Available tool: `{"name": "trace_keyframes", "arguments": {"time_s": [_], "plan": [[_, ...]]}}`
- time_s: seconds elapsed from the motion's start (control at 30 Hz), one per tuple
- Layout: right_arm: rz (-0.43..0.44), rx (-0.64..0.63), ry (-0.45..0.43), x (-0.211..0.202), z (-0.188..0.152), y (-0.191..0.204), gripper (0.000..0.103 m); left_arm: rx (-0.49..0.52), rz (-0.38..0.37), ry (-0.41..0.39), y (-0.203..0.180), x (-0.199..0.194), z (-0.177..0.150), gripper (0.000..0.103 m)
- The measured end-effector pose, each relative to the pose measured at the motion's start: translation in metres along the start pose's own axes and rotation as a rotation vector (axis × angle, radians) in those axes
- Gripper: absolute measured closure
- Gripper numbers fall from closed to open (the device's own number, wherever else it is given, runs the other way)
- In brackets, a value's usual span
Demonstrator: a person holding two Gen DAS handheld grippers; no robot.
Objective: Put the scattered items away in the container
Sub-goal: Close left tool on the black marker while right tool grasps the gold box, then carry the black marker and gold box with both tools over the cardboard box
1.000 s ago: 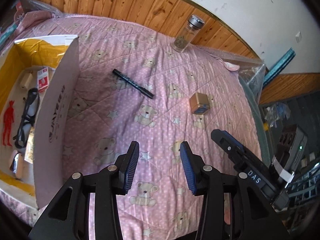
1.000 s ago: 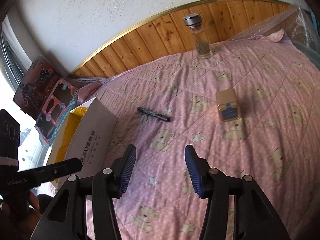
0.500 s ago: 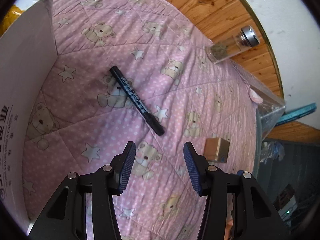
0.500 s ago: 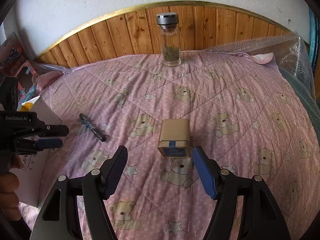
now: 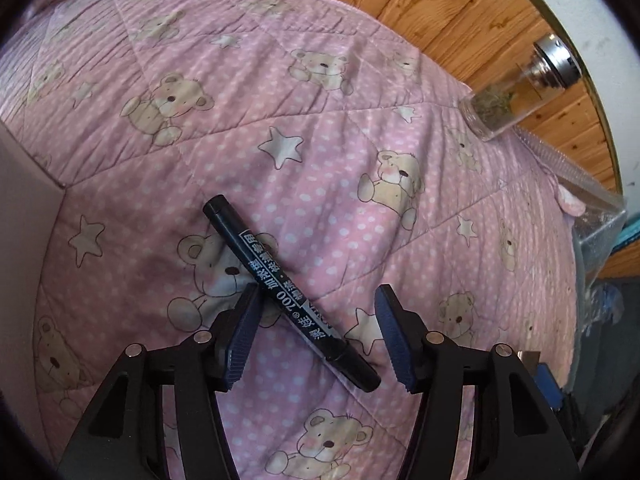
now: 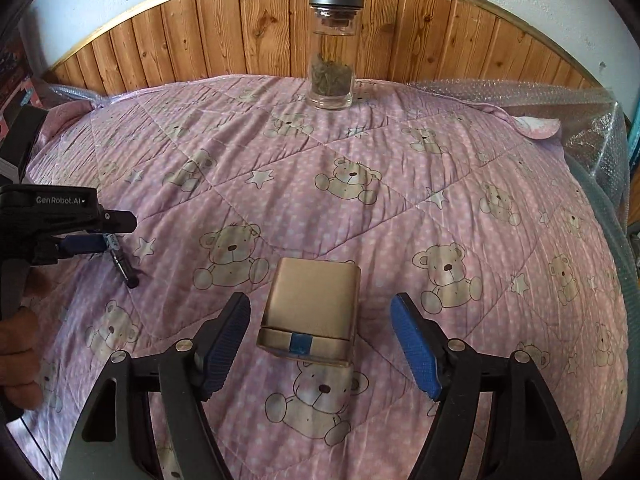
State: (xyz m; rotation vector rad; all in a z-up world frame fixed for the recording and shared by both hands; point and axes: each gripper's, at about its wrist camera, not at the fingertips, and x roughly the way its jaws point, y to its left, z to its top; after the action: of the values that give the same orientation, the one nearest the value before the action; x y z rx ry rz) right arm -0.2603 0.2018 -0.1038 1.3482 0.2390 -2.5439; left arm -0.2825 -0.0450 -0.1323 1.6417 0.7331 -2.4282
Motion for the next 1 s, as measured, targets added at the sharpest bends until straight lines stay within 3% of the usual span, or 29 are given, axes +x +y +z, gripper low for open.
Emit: {"name": "trace_keyframes", "arguments": {"time_s": [0.03, 0.07, 0.1, 0.17, 0.5, 0.7, 0.73, 0.77, 0.8, 0.83, 0.93, 0.97, 1.0], "plan": [[0.015, 0.01, 0.01, 0.004, 0.0, -0.002, 0.051, 0.02, 0.015, -0.007, -0.001, -0.001, -0.002, 0.056], [0.032, 0.028, 0.019, 0.006, 0.0, -0.006, 0.052, 0.031, 0.02, -0.01, 0.0, -0.002, -0.003, 0.073], [0.042, 0.049, 0.02, 0.006, 0.0, -0.009, 0.053, 0.028, 0.0, -0.005, 0.003, -0.003, -0.005, 0.081], [0.071, 0.088, 0.021, 0.003, 0.0, -0.016, 0.053, 0.004, -0.046, 0.012, 0.01, -0.005, -0.009, 0.086], [0.223, 0.179, -0.012, -0.028, 0.0, -0.013, 0.053, 0.068, -0.072, -0.012, 0.007, -0.047, -0.035, 0.09], [0.268, 0.201, 0.023, -0.024, -0.012, -0.002, 0.053, 0.08, -0.032, -0.02, 0.003, -0.058, -0.043, 0.089], [0.275, 0.215, 0.029, -0.024, -0.015, -0.003, 0.053, 0.077, -0.026, -0.017, 0.002, -0.055, -0.041, 0.086], [0.278, 0.225, 0.034, -0.024, -0.018, -0.004, 0.053, 0.077, -0.012, -0.013, 0.0, -0.049, -0.038, 0.072], [0.279, 0.23, 0.034, -0.026, -0.02, -0.004, 0.053, 0.074, 0.019, -0.019, 0.0, -0.043, -0.035, 0.065], [0.279, 0.23, 0.031, -0.028, -0.021, -0.004, 0.053, 0.071, 0.051, -0.027, 0.0, -0.037, -0.033, 0.064], [0.285, 0.228, 0.027, -0.03, -0.022, -0.007, 0.053, 0.075, 0.084, -0.014, 0.004, -0.013, -0.027, 0.065], [0.288, 0.231, 0.028, -0.03, -0.022, -0.008, 0.053, 0.1, 0.095, -0.026, 0.003, -0.009, -0.027, 0.067], [0.292, 0.233, 0.031, -0.028, -0.022, -0.008, 0.053, 0.145, 0.111, -0.048, -0.001, -0.009, -0.027, 0.076]]}}
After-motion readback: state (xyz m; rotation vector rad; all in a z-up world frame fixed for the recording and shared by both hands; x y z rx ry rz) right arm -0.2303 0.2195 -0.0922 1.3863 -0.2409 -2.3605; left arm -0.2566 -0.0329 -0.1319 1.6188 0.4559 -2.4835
